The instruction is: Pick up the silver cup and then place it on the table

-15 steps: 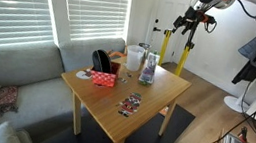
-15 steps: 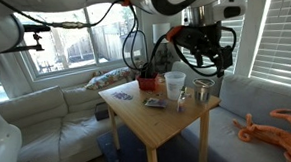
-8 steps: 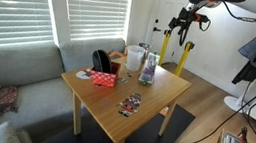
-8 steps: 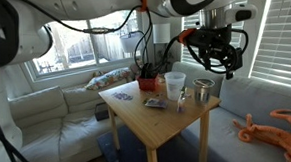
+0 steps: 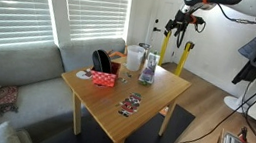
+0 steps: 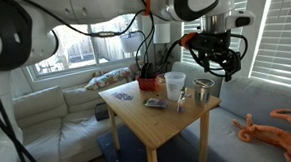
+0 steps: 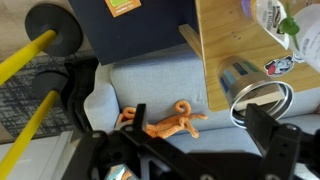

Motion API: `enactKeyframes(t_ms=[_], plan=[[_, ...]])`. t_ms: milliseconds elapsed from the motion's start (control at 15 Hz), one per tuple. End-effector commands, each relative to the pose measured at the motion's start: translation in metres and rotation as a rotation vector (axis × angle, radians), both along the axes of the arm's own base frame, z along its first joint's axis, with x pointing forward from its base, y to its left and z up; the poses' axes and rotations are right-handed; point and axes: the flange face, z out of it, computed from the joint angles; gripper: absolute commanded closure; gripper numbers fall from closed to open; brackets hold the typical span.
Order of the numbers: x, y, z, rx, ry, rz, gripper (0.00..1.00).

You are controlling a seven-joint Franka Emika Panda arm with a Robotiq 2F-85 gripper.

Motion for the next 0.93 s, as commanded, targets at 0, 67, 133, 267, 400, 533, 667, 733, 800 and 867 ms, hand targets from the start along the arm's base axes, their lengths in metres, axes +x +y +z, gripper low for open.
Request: enactKeyframes(t_ms=[0, 67, 133, 267, 400, 533, 667, 733, 800, 867], plan=[[0.05, -0.004, -0.023, -0.018, -0.017, 0.112, 0.0], [0.061, -0.004, -0.027, -0.033, -0.019, 0.154, 0.0], [0.071, -0.002, -0.032, -0.043, -0.012, 0.179, 0.0], [0.088, 0.002, -0.04, -0.05, -0.015, 0.241, 0.0], [0.101, 0.003, -0.043, -0.072, -0.023, 0.303, 0.09], [0.111, 0.004, -0.049, -0.071, -0.034, 0.345, 0.17], [0.114, 0.005, -0.054, -0.05, -0.033, 0.364, 0.25], [0.115, 0.007, -0.058, -0.041, -0.022, 0.372, 0.26], [0.117, 0.007, -0.062, -0.029, -0.014, 0.384, 0.31], [0.117, 0.006, -0.066, -0.017, -0.005, 0.392, 0.25]])
